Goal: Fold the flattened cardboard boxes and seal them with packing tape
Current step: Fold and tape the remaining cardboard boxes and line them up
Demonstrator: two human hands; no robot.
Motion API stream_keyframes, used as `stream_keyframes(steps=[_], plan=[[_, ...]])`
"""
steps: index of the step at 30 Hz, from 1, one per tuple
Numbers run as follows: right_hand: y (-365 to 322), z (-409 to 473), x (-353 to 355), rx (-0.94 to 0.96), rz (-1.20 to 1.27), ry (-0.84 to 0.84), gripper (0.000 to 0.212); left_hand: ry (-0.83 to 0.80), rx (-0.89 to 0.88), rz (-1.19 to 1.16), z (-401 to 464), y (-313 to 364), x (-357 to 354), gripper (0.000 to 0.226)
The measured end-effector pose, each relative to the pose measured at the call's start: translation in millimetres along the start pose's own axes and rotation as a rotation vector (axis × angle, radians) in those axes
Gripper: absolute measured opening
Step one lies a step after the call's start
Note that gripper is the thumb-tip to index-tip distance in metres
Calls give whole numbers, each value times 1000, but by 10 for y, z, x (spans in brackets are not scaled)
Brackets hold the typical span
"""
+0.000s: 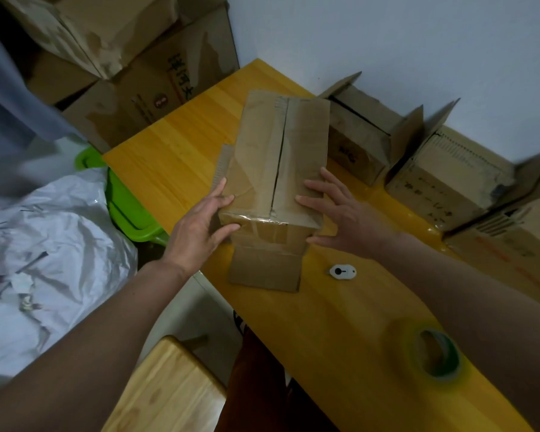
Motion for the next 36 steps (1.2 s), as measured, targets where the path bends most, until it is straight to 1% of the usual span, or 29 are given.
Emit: stream_keyframes(steps=[3,4,6,8,11,13,16,19,22,25,28,31,32,34,36], plan=[[-80,37,-7,-118,100,-84,93,47,24,16,22,82,4,51],[-115,51,-15,-152,123,-72,94,73,4,77,74,144,-13,53],[-198,85,-72,-158,102,6,88,94,-102,242,213,265,-72,57],[-259,118,-138,-127,23,82,82,22,-204,385,344,371,-176,67],[-204,113,-165,-63,-55,141,79,-174,-197,697,486,533,-308,94],[-152,76,-160,-54,-72,119,80,-252,-217,823,526,583,-409,98],[-132,62,-165,-53,-77,72,77,-346,-302,797,604,483,-362,96],[-133,76,-146,-61,-62,31,74,-365,-437,786,657,239,-138,84],[-148,70,-131,-68,-41,5,71,-400,-508,697,698,-1,11,73],[-153,51,-112,-62,-67,-20,71,-373,-578,614,692,-174,140,64],[-179,42,-43,-82,-167,-4,72,-319,-575,565,649,-270,197,63],[-368,243,-30,-243,-348,0,89,-282,-570,531,630,-260,134,65],[-445,325,-57,-289,-376,-11,90,-277,-561,520,627,-260,118,66],[-528,418,-148,-322,-352,-27,83,-274,-537,500,615,-298,117,65],[-487,439,-181,-270,-293,-70,77,-295,-526,510,624,-333,149,62]])
Point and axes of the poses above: each hand's wrist, its own z-axis towards the middle knuckle, its own x-axis out of the back of the hand, y = z × x, the point moved 2 cm from there along z, towards the middle knuckle, and after that the axes turned 5 degrees about -z, right-handed, at the moved point
